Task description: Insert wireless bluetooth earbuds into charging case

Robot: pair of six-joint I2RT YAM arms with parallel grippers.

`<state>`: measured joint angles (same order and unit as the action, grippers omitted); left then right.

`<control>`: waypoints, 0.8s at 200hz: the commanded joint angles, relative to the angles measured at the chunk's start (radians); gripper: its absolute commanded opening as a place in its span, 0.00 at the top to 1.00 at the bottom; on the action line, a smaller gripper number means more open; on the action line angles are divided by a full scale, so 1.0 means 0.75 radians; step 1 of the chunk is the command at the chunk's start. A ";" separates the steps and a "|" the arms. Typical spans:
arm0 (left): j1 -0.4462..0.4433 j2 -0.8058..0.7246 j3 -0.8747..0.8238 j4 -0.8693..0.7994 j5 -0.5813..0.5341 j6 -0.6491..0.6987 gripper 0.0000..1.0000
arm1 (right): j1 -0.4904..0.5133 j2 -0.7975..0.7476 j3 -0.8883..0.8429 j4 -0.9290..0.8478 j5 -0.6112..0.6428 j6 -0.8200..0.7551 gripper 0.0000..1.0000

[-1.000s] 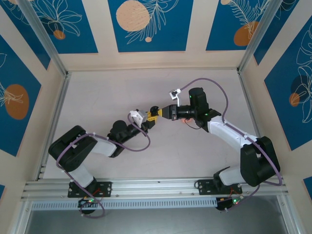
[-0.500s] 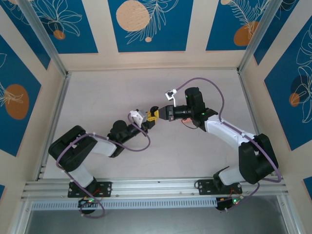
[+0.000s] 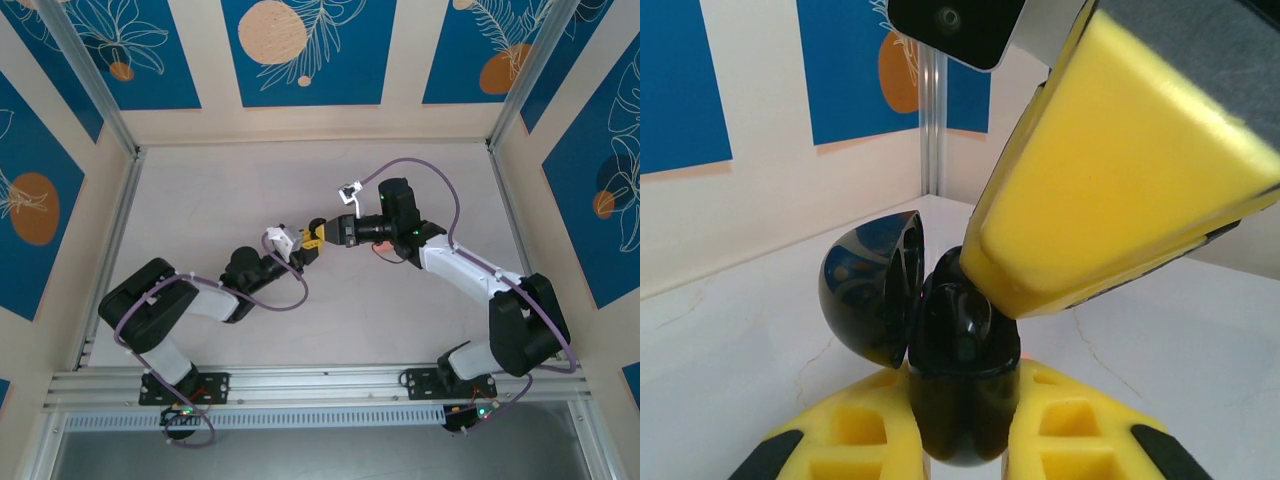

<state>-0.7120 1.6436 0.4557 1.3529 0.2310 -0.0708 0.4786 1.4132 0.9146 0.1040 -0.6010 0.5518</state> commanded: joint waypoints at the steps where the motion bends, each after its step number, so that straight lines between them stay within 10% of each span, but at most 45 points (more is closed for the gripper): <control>1: -0.009 -0.036 0.006 0.072 0.065 0.027 0.87 | -0.003 -0.074 0.038 -0.068 0.027 -0.075 0.79; 94: -0.010 -0.047 0.027 0.072 0.424 0.033 0.87 | -0.197 -0.200 0.194 -0.585 -0.113 -0.680 0.49; 160: -0.010 -0.058 0.057 0.072 0.507 -0.011 0.86 | -0.228 -0.030 0.332 -0.802 -0.396 -0.842 0.46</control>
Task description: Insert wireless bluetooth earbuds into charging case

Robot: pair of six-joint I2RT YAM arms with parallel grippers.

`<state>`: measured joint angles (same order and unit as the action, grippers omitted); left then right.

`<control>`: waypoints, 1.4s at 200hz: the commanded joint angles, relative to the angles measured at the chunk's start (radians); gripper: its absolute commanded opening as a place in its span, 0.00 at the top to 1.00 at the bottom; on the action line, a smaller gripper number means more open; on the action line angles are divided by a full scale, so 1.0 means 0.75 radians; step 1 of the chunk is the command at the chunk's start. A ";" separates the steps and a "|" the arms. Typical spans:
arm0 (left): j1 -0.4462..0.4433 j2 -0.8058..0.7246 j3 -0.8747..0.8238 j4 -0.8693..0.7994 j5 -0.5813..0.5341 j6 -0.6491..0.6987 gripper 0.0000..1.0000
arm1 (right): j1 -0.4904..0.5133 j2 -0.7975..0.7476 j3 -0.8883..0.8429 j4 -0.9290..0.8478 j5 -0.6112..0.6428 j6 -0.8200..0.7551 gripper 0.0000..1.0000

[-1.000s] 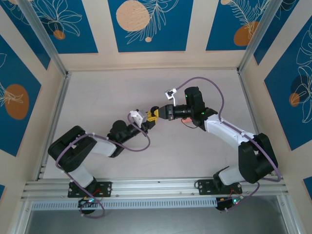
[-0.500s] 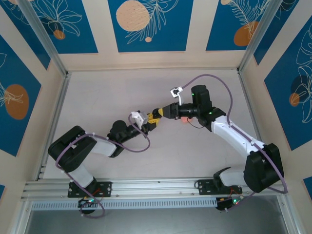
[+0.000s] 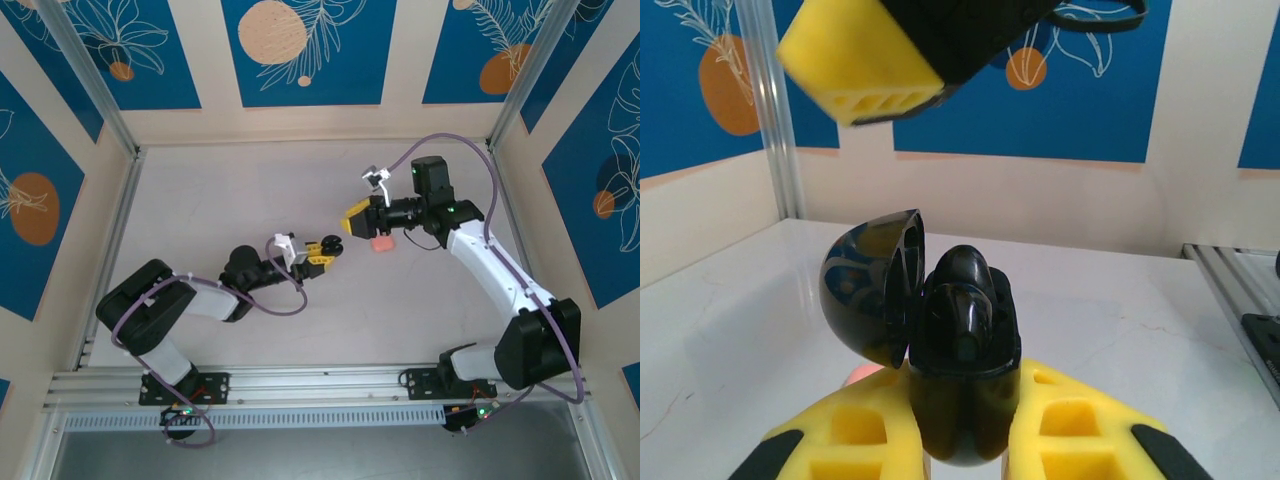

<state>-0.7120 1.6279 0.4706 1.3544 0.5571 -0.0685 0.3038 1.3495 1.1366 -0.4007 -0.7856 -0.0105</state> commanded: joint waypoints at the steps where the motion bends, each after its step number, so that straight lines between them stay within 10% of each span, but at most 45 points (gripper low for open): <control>1: -0.010 -0.038 0.037 0.070 0.072 -0.015 0.86 | 0.005 0.055 0.036 -0.129 -0.150 -0.092 0.46; 116: -0.010 -0.050 0.060 0.070 0.010 -0.055 0.85 | 0.051 0.183 0.076 -0.183 -0.258 -0.151 0.51; 280: -0.009 -0.042 0.070 0.069 0.012 -0.069 0.85 | -0.047 -0.141 -0.091 -0.056 -0.133 -0.225 0.51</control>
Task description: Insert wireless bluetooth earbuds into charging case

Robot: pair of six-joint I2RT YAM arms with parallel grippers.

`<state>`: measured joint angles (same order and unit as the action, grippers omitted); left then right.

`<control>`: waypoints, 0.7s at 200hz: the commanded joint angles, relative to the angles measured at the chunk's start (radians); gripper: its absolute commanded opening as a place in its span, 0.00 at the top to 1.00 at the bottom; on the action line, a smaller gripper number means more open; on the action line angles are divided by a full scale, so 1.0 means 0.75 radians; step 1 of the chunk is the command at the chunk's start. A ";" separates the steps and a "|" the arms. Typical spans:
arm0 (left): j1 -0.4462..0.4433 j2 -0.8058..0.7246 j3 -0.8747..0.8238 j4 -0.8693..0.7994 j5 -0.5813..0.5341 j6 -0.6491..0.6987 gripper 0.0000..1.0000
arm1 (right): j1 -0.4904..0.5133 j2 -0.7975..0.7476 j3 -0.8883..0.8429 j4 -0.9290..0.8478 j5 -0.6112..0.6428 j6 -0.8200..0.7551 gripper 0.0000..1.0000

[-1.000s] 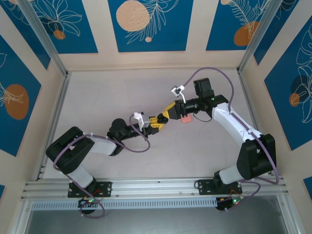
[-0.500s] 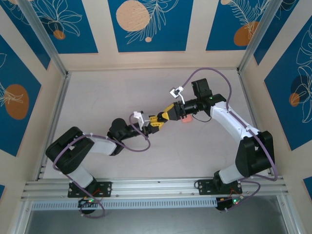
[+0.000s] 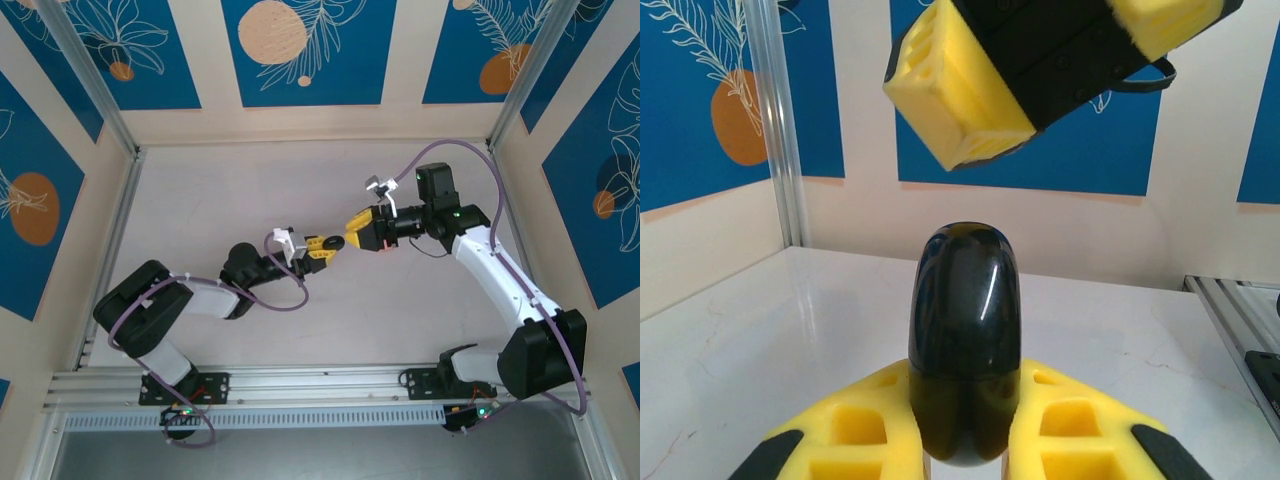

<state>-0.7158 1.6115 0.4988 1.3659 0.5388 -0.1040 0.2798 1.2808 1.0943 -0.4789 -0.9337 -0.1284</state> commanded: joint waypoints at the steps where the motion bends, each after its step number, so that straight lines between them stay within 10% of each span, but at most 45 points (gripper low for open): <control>1: -0.003 -0.021 0.033 0.054 0.038 -0.023 0.85 | -0.015 -0.054 -0.036 0.050 0.066 -0.070 0.51; 140: -0.005 -0.051 0.014 0.054 0.111 -0.027 0.85 | -0.029 -0.315 -0.293 0.251 0.178 -0.668 0.51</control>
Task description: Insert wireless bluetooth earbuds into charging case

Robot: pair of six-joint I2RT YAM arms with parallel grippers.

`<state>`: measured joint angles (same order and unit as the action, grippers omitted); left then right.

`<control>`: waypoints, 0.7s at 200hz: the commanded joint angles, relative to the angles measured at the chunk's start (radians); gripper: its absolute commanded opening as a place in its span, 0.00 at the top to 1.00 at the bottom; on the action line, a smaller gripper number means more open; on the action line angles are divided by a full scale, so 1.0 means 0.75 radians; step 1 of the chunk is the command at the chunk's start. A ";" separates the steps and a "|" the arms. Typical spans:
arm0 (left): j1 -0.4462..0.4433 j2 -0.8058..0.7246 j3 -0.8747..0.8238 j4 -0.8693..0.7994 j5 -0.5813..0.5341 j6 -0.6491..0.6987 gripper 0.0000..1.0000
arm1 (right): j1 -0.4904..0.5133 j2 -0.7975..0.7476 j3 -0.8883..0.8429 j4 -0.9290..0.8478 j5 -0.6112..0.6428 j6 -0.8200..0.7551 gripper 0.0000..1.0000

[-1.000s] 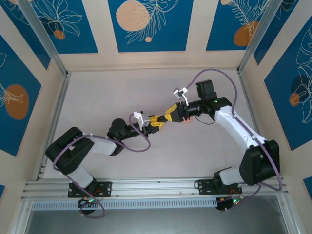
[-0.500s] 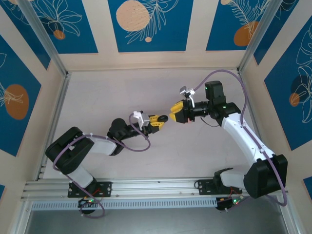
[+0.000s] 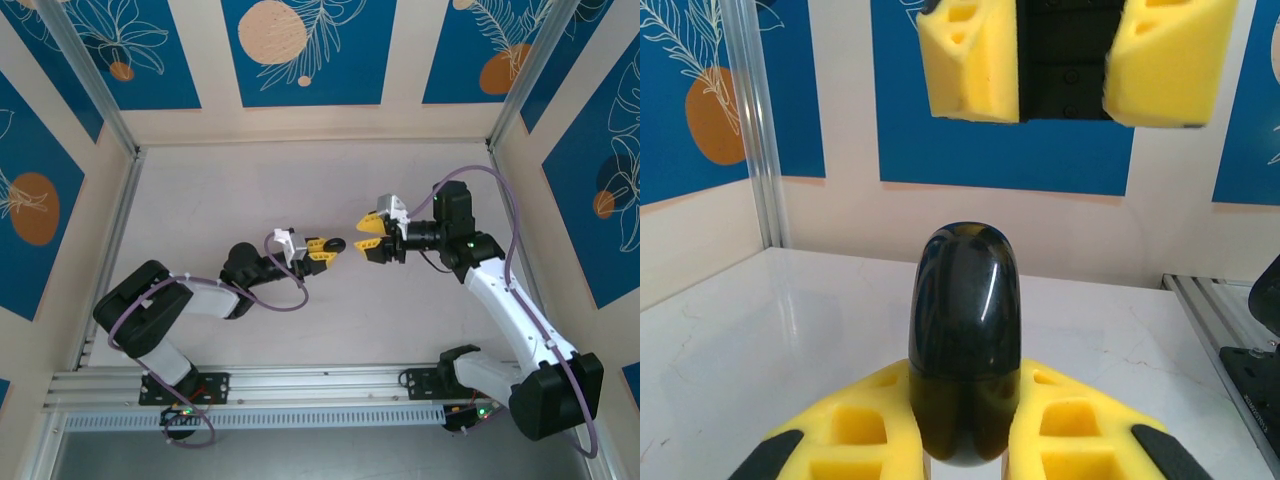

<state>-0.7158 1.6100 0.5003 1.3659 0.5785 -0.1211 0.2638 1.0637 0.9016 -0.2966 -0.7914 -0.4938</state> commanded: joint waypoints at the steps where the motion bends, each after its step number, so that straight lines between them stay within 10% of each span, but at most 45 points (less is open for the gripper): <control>1: -0.005 -0.050 0.012 0.053 0.058 -0.004 0.85 | -0.008 -0.025 -0.036 0.005 -0.012 -0.184 0.51; 140: -0.004 -0.071 -0.001 0.055 0.104 -0.003 0.86 | 0.069 0.183 0.056 -0.125 -0.071 -0.448 0.56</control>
<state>-0.7158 1.5826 0.5003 1.3685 0.6228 -0.1215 0.3019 1.1709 0.8944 -0.3370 -0.7879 -0.7719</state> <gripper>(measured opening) 0.161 0.451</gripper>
